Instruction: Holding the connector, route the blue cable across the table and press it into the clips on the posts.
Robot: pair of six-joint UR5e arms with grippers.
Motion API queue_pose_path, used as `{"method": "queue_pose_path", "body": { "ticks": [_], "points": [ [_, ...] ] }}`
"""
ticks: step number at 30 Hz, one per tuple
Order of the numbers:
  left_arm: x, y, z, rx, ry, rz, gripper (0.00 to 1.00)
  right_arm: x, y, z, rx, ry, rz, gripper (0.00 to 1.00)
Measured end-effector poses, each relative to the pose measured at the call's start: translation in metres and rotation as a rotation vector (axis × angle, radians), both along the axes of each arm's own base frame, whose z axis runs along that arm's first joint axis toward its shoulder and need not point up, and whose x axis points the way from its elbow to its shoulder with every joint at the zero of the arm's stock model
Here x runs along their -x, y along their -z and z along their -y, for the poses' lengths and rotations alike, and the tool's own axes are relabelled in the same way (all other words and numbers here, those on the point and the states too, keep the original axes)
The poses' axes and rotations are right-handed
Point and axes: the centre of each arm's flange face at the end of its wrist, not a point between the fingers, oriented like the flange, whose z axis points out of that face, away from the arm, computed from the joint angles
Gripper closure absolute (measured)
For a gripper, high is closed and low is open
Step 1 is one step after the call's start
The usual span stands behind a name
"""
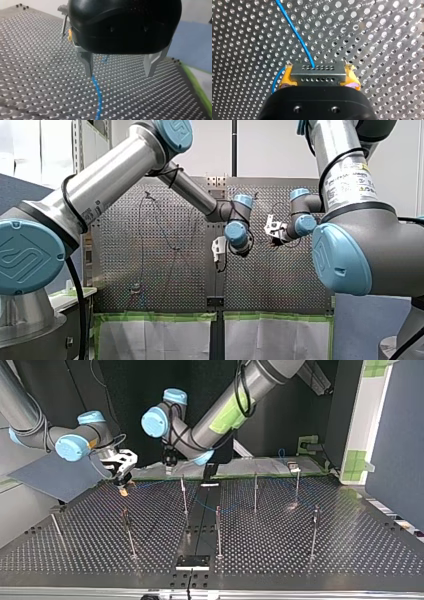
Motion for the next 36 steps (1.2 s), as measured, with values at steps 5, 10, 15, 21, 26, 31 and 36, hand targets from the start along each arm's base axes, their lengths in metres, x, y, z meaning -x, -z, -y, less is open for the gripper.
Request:
{"method": "queue_pose_path", "body": {
  "ticks": [5, 10, 15, 21, 26, 31, 36],
  "points": [
    [-0.005, -0.017, 0.01, 0.036, -0.023, 0.043, 0.0, -0.002, 0.0, -0.001, 0.0, -0.003, 0.0, 1.0],
    [-0.013, -0.037, 0.02, 0.076, -0.041, 0.087, 0.0, -0.002, 0.0, -0.001, 0.0, -0.005, 0.0, 1.0],
    [-0.02, -0.035, 0.025, 0.086, -0.038, 0.093, 0.0, -0.003, 0.0, -0.001, 0.001, -0.005, 0.0, 1.0],
    [-0.023, -0.008, 0.032, 0.085, -0.027, 0.069, 0.0, -0.001, 0.0, -0.001, 0.001, -0.003, 0.0, 1.0],
    [-0.026, -0.003, 0.032, 0.094, -0.03, 0.068, 0.0, -0.002, 0.0, -0.001, 0.001, -0.003, 0.0, 1.0],
    [-0.031, -0.007, 0.034, 0.128, -0.044, 0.096, 0.0, -0.002, 0.0, -0.001, 0.001, -0.004, 0.0, 1.0],
    [-0.041, -0.015, 0.035, 0.165, -0.059, 0.135, 0.0, -0.002, 0.0, -0.001, 0.001, -0.004, 0.0, 1.0]
  ]
}}
